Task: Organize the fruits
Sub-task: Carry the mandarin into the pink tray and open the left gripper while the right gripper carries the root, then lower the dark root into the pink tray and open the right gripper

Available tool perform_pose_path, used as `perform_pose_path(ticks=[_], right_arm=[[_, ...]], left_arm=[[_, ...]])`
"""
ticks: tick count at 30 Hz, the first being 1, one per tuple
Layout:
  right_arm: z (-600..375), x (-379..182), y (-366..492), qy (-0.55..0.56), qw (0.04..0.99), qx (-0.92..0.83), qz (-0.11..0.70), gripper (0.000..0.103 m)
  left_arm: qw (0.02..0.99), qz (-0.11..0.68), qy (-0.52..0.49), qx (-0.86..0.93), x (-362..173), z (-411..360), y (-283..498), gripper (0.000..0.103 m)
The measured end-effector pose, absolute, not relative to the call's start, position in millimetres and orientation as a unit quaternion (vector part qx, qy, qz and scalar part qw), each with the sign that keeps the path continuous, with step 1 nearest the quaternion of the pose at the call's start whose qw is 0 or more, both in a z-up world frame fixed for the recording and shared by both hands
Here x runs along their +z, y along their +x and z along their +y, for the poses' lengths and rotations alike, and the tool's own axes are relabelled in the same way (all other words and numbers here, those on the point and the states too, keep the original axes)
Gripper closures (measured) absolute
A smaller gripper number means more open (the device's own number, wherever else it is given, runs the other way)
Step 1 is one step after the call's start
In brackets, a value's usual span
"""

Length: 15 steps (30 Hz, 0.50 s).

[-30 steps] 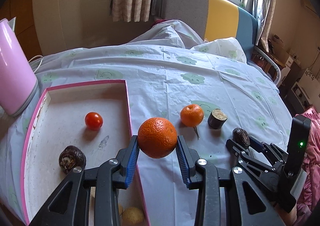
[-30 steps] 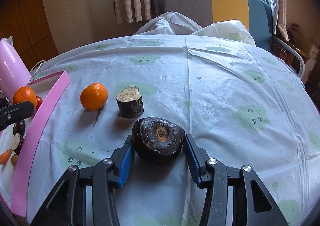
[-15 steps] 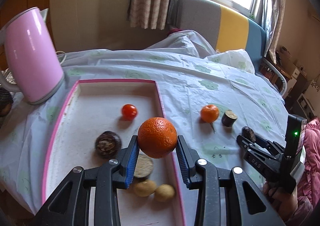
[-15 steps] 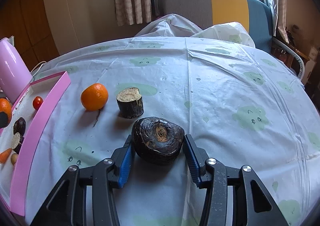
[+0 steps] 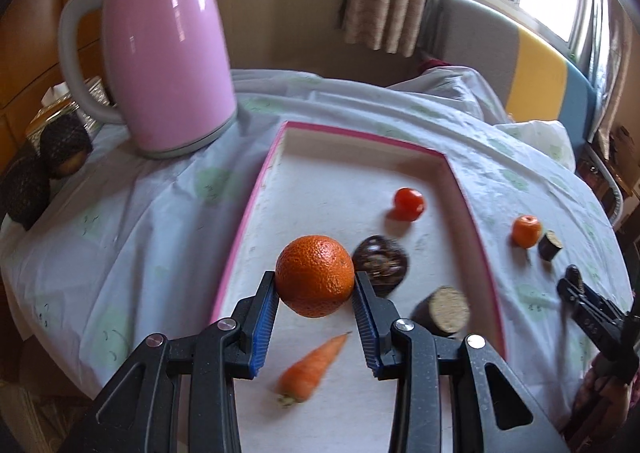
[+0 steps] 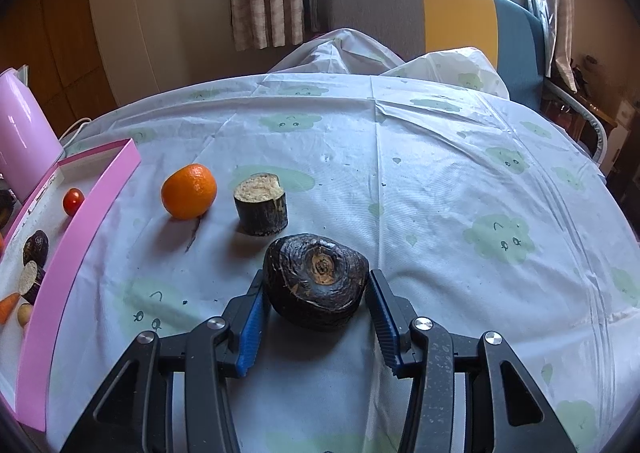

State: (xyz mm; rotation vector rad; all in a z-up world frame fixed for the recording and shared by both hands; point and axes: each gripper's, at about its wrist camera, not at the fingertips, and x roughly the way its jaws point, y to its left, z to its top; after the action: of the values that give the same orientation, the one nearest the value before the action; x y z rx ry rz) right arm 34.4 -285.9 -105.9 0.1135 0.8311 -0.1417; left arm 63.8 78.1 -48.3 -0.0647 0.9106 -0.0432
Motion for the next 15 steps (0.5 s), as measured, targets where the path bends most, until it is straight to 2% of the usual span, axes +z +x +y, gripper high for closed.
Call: perform_pose_path(ticks=[9,12,15], right_arm=[[-282.2,-105.7,34.8,0.043,0.91,-0.074,0.405,0.054],[-280.5,-105.7,34.7,0.038,0.91,-0.076,0.406,0.054],[-279.5,-105.7,35.0,0.036,0.91,-0.078,0.407,0.054]], left_arm=[[0.897,0.44,-0.046,-0.011,-51.8,86.0,59.1,0.064],[0.898,0.439,-0.043,-0.007,-49.3,85.9,59.1,0.06],[0.899,0.435,-0.051,-0.009,-45.8,88.1,56.5,0.06]])
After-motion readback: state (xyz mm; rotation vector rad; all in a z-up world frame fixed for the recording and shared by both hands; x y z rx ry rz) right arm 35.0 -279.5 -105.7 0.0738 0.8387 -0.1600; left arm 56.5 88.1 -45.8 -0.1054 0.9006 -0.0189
